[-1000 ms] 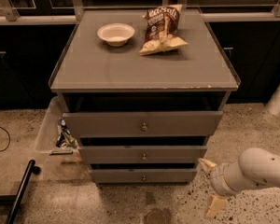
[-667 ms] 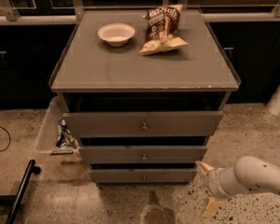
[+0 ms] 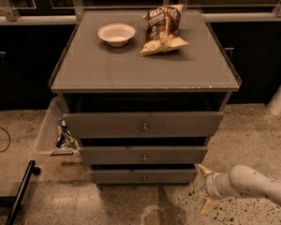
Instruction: Open bottom drawer
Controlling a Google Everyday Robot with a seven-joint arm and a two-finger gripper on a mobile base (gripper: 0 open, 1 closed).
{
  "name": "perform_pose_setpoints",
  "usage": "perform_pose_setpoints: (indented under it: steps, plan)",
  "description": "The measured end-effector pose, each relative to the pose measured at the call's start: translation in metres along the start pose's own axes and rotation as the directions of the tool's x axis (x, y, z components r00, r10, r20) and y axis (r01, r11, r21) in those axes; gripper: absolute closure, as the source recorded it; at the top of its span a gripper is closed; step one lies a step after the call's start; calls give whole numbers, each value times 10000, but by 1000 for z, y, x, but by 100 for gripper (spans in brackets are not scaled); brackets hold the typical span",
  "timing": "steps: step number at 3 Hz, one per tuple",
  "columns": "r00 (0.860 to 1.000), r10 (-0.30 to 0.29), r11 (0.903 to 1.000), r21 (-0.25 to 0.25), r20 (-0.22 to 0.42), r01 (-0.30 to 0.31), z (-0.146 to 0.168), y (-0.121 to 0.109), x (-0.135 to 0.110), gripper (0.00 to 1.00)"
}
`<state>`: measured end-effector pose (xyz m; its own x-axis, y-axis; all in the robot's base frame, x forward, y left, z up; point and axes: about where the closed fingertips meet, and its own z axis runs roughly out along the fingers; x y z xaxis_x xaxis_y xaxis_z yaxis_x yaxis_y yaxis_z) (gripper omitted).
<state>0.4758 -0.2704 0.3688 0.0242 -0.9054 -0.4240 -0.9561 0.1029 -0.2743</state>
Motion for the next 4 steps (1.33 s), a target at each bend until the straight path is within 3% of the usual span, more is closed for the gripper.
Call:
perform_pose_setpoints:
  steps: [1, 2, 3, 4]
  plan:
    - [10000, 2, 10000, -1, 0, -2, 0, 0, 0, 0]
    - [9996, 272, 9995, -161, -59, -273, 33, -1, 16, 0]
    - [9998, 198, 9998, -102, -84, -199, 87, -9, 37, 0]
    - [10000, -77, 9999, 126, 12, 77, 120, -18, 48, 0]
